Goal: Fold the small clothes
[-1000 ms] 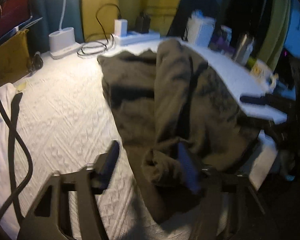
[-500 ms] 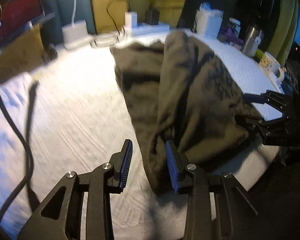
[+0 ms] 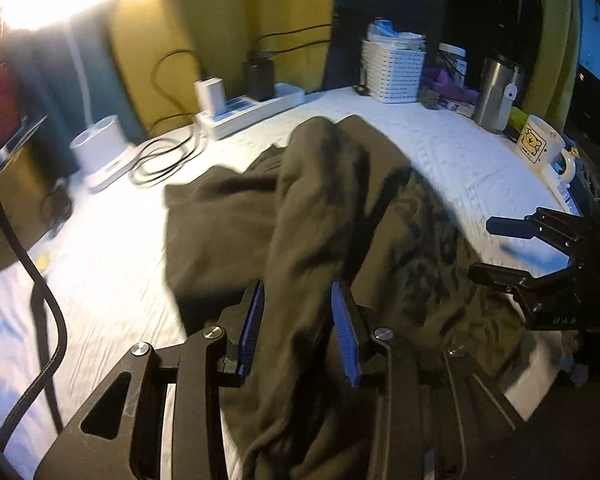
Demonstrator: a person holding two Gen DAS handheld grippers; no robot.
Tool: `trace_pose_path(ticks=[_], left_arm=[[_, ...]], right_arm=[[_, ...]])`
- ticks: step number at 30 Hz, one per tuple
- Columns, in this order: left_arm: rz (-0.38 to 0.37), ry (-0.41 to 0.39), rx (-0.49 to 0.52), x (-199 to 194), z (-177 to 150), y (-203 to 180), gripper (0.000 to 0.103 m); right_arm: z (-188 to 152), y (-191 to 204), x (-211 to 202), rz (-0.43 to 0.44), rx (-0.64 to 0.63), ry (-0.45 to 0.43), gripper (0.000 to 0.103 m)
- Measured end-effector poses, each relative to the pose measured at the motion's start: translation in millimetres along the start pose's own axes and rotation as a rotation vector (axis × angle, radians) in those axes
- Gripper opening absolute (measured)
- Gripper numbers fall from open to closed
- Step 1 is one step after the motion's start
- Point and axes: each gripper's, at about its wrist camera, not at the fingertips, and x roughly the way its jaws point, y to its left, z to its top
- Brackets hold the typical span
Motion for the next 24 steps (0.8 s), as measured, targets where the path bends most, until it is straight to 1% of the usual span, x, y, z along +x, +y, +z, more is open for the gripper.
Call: trace_pose_path(ticks=[2, 9, 13, 19, 24], left_arm=[[0.001, 0.006, 0.022, 8.5, 11.0, -6.6, 0.039], [0.012, 0.031, 0.127, 34.5, 40.9, -27.6, 0.04], [0.009, 0.039, 0.16, 46.8, 54.6, -34.8, 0.04], [0.041, 0.061, 0.206, 69.9, 71.8, -43.6, 0.04], [0.078, 0.105, 0.255, 91.6, 80.4, -48.0, 0.04]], right_arm=[[2.6, -8.7, 0.9, 0.003, 0.015, -0.007, 0.072], [10.4, -37.7, 7.3, 0.001, 0.059, -0.02, 0.072], [12.9, -48.8, 12.1, 0.007, 0.081, -0.022, 0.072], [19.1, -66.7, 17.0, 0.004, 0.126, -0.03, 0.072], [23.7, -81.4, 20.0, 0.006, 0.157, -0.036, 0.072]])
